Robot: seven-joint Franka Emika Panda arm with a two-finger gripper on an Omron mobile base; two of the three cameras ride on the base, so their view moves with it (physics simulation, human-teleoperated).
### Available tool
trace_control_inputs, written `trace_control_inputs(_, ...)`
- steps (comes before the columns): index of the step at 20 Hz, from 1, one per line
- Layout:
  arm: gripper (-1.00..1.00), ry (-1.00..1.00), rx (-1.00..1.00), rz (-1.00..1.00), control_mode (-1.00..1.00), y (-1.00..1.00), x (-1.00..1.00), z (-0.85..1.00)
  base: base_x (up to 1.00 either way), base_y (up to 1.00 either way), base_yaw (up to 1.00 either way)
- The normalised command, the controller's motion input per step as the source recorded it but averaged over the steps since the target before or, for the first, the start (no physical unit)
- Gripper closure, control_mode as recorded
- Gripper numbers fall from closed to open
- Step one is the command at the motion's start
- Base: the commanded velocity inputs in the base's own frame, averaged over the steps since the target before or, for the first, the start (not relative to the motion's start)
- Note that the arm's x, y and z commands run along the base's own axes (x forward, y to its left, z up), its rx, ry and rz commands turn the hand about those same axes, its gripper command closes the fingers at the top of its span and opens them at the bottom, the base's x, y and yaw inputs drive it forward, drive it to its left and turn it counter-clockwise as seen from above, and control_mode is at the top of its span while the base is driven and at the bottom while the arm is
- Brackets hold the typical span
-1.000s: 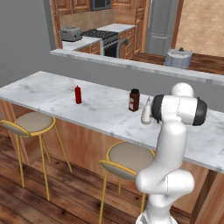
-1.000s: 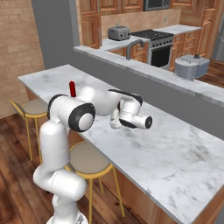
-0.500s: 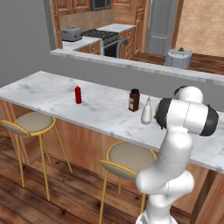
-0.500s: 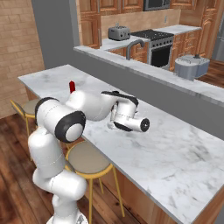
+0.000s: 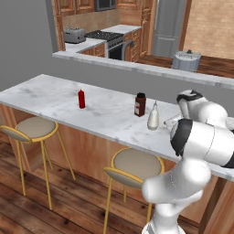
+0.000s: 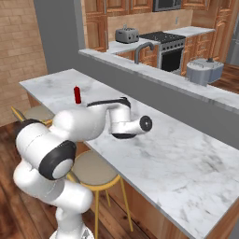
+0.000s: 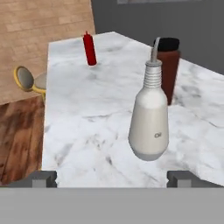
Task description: Move the oil and vinegar bottle and shaker from the cabinet to the dining counter.
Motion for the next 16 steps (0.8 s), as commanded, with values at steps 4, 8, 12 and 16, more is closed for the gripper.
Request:
trace_control_inputs(4, -1.0, 0.37, 0.0, -0.18, -1.0, 0.0, -0.46, 0.45, 0.0, 0.0, 0.0)
trace_control_inputs(8, -1.0, 0.34, 0.0, -0.19, -1.0, 0.0, -0.51, 0.39, 0.0, 0.0, 0.0)
trace_control_inputs(12, -1.0, 0.34, 0.02, -0.19, -1.0, 0.0, -0.52, 0.41, 0.0, 0.0, 0.0)
trace_control_inputs(16, -1.0, 0.32, 0.05, -0.19, -1.0, 0.0, -0.57, 0.37, 0.0, 0.0, 0.0)
